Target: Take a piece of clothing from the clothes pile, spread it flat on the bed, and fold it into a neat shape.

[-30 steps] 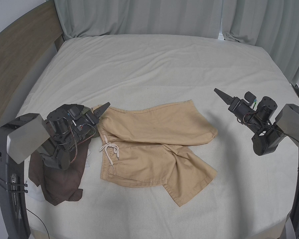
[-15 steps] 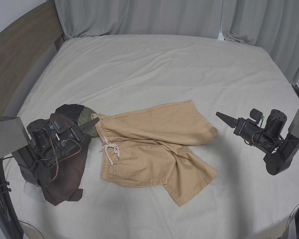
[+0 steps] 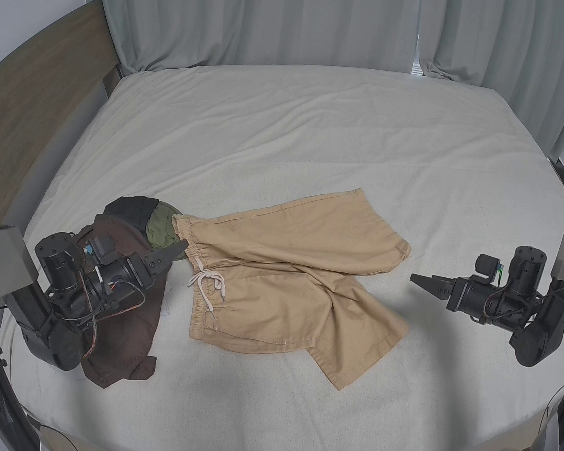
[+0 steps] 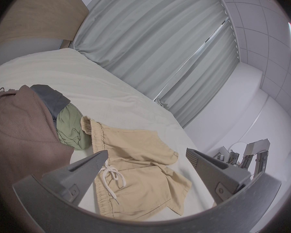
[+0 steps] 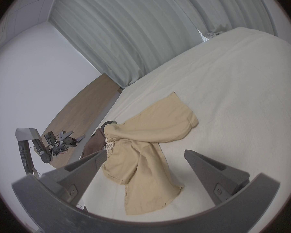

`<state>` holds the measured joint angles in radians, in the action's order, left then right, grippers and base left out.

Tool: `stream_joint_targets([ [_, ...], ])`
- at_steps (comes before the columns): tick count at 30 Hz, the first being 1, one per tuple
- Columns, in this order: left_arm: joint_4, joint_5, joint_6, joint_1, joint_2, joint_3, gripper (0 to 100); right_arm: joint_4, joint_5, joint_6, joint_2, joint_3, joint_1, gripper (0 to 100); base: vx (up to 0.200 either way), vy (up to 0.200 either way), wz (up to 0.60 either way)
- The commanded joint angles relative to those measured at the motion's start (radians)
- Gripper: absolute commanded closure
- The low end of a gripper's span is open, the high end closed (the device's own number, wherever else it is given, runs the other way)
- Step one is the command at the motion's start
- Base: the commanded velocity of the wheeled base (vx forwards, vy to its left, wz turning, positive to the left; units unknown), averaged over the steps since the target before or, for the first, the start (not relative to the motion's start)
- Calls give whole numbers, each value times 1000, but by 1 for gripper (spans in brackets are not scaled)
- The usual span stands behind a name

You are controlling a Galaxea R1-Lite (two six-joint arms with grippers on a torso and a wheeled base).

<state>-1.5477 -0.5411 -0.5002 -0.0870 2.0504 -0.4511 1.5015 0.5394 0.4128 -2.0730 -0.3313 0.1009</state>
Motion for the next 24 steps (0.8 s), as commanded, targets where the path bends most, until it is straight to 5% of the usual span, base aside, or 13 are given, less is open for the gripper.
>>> stream_joint_targets([
  [1, 0, 0, 0, -11, -6, 18, 0, -1, 1, -2, -7, 28, 2, 0, 0, 0, 0],
  [24, 0, 1, 34, -16, 22, 28, 0, 16, -1, -3, -142, 163, 88, 0, 0, 0, 0],
])
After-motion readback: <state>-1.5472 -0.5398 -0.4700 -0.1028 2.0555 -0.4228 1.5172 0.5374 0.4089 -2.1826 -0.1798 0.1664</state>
